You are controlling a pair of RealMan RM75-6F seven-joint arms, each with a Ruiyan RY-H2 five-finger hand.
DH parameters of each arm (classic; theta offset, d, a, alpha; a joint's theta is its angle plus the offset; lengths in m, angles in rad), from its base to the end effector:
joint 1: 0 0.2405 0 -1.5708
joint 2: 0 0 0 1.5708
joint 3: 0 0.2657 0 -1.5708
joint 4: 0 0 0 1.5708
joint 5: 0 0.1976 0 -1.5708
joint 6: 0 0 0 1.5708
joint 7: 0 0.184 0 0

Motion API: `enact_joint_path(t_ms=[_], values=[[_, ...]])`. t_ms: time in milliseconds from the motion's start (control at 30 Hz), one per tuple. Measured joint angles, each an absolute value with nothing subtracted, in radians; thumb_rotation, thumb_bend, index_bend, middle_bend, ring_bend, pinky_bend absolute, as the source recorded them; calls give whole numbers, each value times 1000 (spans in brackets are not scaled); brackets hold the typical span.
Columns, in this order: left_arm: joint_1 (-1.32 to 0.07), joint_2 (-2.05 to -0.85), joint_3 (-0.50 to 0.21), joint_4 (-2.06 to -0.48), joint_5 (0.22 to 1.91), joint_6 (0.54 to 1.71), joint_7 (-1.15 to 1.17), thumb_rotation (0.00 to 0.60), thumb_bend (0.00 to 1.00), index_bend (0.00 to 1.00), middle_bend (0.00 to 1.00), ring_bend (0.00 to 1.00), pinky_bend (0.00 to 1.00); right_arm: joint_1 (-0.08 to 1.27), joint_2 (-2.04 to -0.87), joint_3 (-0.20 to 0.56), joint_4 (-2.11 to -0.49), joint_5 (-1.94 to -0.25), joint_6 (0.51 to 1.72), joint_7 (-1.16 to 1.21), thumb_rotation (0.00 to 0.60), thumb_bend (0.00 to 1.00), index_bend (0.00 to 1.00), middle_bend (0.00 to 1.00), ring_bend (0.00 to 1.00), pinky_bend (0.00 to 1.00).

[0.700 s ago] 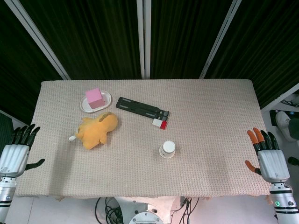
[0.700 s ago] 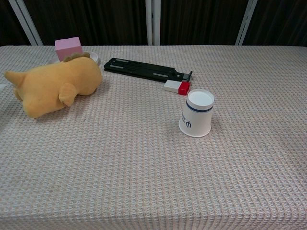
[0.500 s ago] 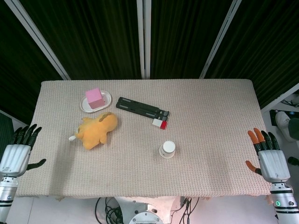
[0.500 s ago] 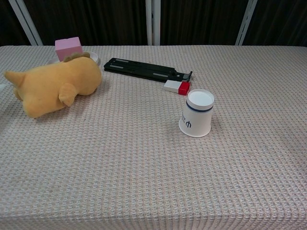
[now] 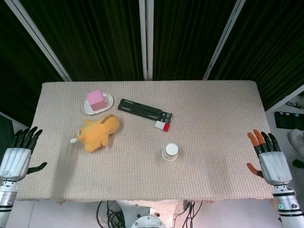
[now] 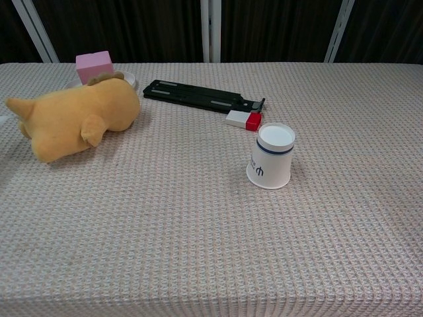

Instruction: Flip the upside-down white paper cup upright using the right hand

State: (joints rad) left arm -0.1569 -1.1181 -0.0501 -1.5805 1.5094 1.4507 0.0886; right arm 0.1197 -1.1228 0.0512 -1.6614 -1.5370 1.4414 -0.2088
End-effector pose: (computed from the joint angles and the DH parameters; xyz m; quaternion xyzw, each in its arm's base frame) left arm -0.3048 0.2437 0.1715 -0.6370 -0.3360 -0.3670 0.5887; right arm -0.2931 -0.2301 0.1591 0.6500 -0.3304 0.3491 0.5886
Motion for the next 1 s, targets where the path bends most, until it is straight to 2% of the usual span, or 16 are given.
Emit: enact_joint_path(t_ms=[367,600,767,1000], values=[[-162,-1118,-53,-1577,1499,1438,74,600,60,34,0,0,0,209,-1111,64,-1793,-1584,1342,-382,600,126,0,0,0,0],[-165,-1119,-54,-1577,1499,1437,77,600,60,34,0,0,0,353,-1108,90,-1936,-1592,1131,-558,600,131,0,0,0,0],[-162,-1112,-55,-1577,1492,1436,75,600,60,35,0,0,0,454,-1160,129,-1957,-1486,1005,-640,600,135,0,0,0,0],[-159,-1107,-57,-1575,1491,1444,63,600,60,35,0,0,0,596,-1264,161,-1928,-1239,868,-779,600,138,0,0,0,0]])
